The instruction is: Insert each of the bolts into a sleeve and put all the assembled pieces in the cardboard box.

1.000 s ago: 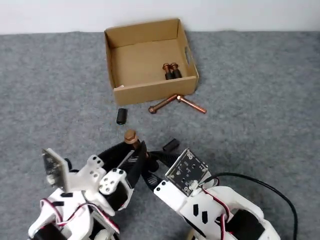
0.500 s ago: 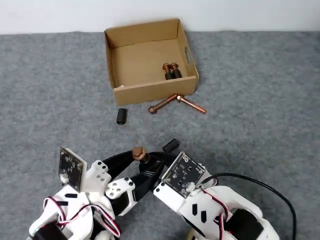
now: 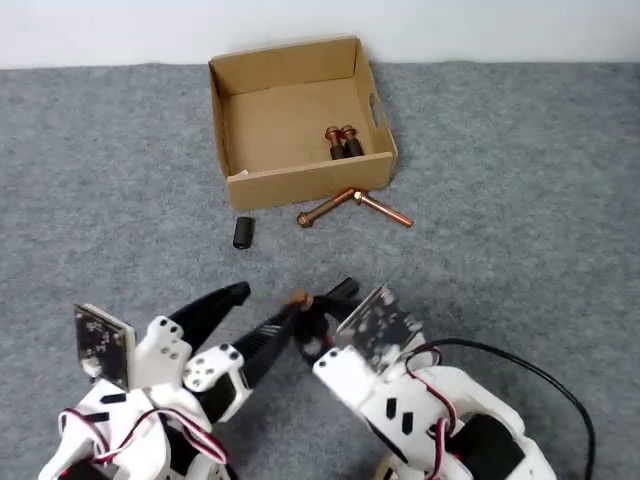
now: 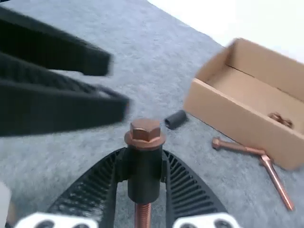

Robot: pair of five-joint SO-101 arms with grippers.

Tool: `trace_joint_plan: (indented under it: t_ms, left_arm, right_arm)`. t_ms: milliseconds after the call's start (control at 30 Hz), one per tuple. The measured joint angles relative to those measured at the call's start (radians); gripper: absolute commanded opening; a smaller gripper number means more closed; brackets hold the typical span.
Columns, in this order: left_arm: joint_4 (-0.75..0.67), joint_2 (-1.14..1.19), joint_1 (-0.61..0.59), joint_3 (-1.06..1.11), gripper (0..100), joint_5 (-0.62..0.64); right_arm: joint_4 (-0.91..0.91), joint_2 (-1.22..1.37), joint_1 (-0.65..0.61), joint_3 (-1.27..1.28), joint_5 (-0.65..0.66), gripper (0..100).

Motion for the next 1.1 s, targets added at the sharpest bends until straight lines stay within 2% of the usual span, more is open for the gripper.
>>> trace_joint_plan:
  t_ms: [133, 300, 400, 533, 733, 867, 1100]
  left_arm:
    - [0.000, 0.000, -0.097, 0.002, 0, -0.003]
    - [-0.029, -0.002, -0.215, 0.112, 0, 0.000]
    - [-0.072, -0.002, -0.281, 0.227, 0, -0.051]
    - [-0.190, 0.000, -0.361, 0.408, 0, -0.169]
    - [-0.404, 0.011, -0.419, 0.655, 0, -0.321]
    - [-0.440, 0.012, -0.460, 0.674, 0, -0.348]
    - [-0.425, 0.012, -0.463, 0.675, 0, -0.354]
  right_arm:
    - [0.000, 0.000, 0.077, 0.000, -0.083, 0.9]
    - [0.000, 0.018, 0.195, -0.002, -0.184, 0.9]
    - [0.000, 0.098, 0.249, -0.028, -0.221, 0.9]
    - [0.000, 0.282, 0.295, -0.157, -0.258, 0.9]
    - [0.000, 0.628, 0.338, -0.397, -0.264, 0.9]
    - [-0.017, 0.870, 0.331, -0.597, -0.264, 0.9]
    - [-0.146, 1.243, 0.351, -0.896, -0.264, 0.9]
